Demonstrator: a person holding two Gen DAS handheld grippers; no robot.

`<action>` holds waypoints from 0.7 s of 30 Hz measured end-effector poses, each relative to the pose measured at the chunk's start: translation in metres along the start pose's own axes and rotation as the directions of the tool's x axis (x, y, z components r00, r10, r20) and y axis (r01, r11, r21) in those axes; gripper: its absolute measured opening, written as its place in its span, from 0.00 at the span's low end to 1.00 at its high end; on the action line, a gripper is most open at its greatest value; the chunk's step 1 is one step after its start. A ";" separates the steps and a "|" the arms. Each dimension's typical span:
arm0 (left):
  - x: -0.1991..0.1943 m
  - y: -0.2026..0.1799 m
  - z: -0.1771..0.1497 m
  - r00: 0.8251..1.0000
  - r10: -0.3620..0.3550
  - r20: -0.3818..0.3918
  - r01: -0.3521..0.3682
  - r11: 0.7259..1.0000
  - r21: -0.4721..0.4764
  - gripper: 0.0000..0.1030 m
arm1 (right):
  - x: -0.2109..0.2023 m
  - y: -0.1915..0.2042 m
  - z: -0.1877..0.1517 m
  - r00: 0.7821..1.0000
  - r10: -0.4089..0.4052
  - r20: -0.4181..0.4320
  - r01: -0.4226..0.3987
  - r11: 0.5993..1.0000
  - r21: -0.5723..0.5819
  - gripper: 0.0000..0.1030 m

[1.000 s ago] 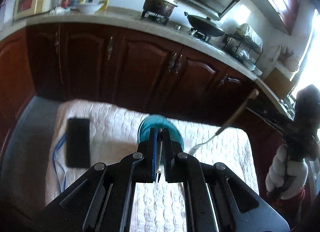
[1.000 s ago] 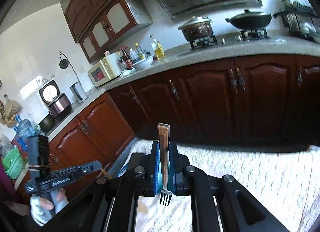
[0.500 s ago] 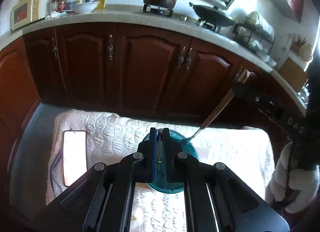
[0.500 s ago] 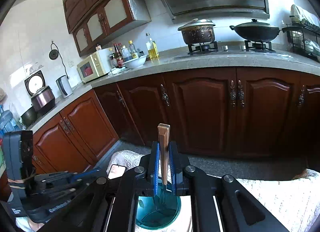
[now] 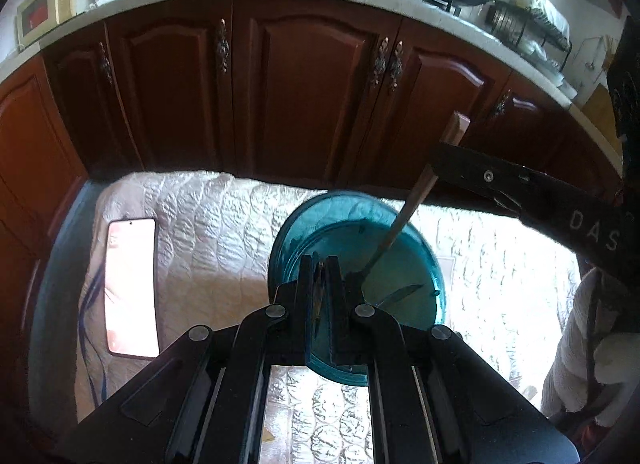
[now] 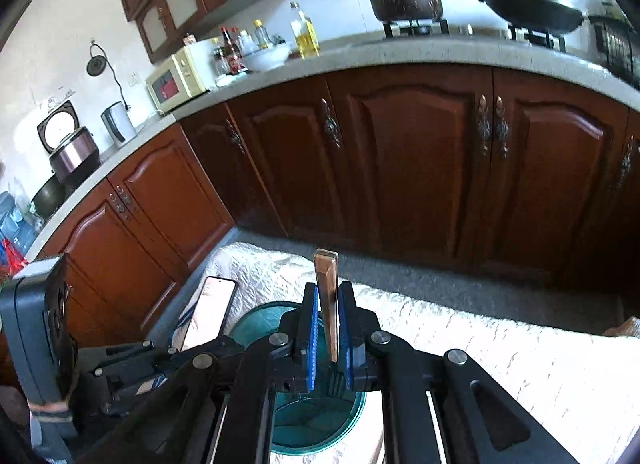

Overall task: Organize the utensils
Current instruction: 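Lower both forks into the cup and open both tools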

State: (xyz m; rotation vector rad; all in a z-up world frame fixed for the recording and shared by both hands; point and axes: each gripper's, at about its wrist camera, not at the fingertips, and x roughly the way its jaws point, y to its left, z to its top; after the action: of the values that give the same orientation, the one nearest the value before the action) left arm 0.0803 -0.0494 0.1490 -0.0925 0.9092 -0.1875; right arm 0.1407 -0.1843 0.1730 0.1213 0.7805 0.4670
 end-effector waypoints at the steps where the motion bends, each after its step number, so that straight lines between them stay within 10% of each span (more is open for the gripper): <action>1: 0.001 -0.001 0.000 1.000 0.007 0.003 -0.007 1.000 0.002 0.04 | 0.001 -0.002 -0.001 1.000 0.014 0.006 -0.014 1.000 0.014 0.09; 5: 0.004 -0.001 -0.001 0.999 0.038 -0.003 -0.038 0.999 0.008 0.07 | 0.005 -0.014 -0.003 0.999 0.042 0.004 -0.043 0.995 0.092 0.10; 21: -0.036 -0.006 -0.008 0.993 0.044 0.109 -0.048 0.998 0.030 0.70 | -0.029 -0.018 -0.034 0.999 -0.007 0.043 0.002 0.994 0.111 0.46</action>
State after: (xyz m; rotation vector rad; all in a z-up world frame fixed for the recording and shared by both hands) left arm 0.0514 -0.0481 0.1733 -0.0512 0.7993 -0.1530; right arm 0.1054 -0.2159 0.1626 0.2320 0.7635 0.4156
